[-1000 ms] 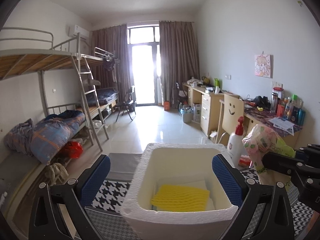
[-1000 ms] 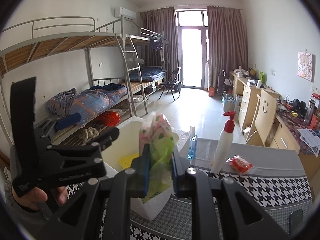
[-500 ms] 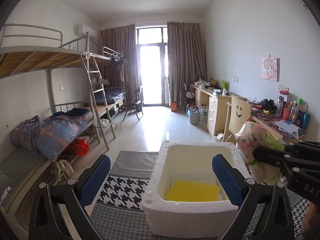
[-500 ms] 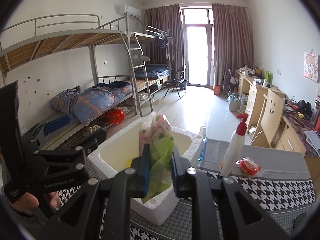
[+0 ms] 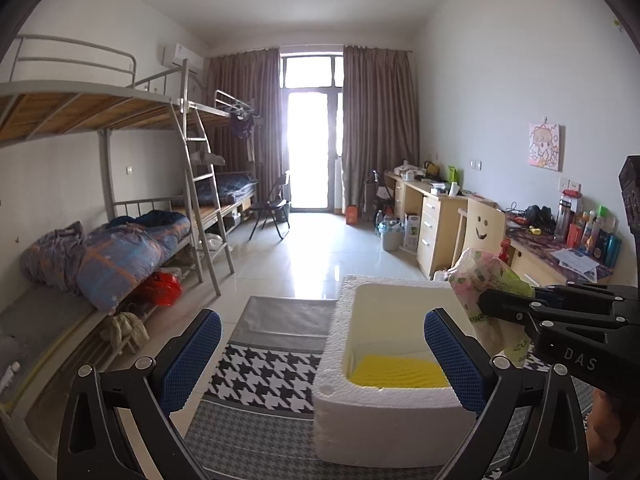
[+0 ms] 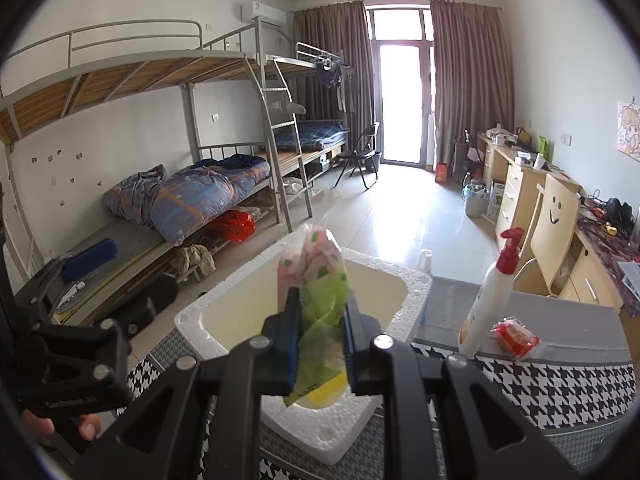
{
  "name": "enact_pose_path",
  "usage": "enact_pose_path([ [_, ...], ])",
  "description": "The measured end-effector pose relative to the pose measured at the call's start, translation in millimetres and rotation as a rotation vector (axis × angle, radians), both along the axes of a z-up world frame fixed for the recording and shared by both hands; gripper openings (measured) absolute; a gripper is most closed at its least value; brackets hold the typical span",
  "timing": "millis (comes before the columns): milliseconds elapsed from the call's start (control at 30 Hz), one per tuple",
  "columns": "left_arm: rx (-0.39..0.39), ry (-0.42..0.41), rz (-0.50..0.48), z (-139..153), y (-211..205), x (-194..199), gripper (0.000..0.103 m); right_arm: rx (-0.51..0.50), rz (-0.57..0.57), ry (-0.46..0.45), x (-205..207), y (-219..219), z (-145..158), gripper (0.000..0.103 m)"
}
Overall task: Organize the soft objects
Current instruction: 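Move the right tool over the foam box and open it to drop the bag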
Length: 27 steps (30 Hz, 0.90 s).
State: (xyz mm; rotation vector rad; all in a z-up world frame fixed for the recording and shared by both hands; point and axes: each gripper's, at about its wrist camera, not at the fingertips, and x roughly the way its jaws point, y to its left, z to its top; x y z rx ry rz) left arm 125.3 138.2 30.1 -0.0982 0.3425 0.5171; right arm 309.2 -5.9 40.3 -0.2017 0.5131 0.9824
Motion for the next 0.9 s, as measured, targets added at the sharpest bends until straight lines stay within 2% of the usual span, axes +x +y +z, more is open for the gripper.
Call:
enact_pose_path([
  [567,-0.017,0.0,0.014,-3.1,8.3,-14.3,0.102,-0.049,0.002,0.025,12.3,24.3,-16.3,0.022],
  [600,-0.016,0.002,0.011,-3.4,8.0,-14.1,0.102,-0.049,0.002,0.029,14.0,25.3,-16.8,0.025],
  [667,-0.011,0.003,0.011,-4.2,8.4,-15.5,0.102,-0.059,-0.007,0.044,16.0,27.0,-19.1,0.039],
  [733,0.0,0.003,0.021,-4.6,8.1,-16.5,0.102,-0.05,-0.004,0.061,18.7,24.7,-20.2,0.057],
  [800,-0.007,0.005,0.017,-4.7,9.1,-15.9,0.102,-0.035,-0.009,0.066,18.7,23.0,-19.7,0.063],
  [900,-0.01,0.011,0.013,-4.7,10.2,-14.3,0.102,-0.032,-0.005,0.065,16.3,20.8,-18.4,0.063],
])
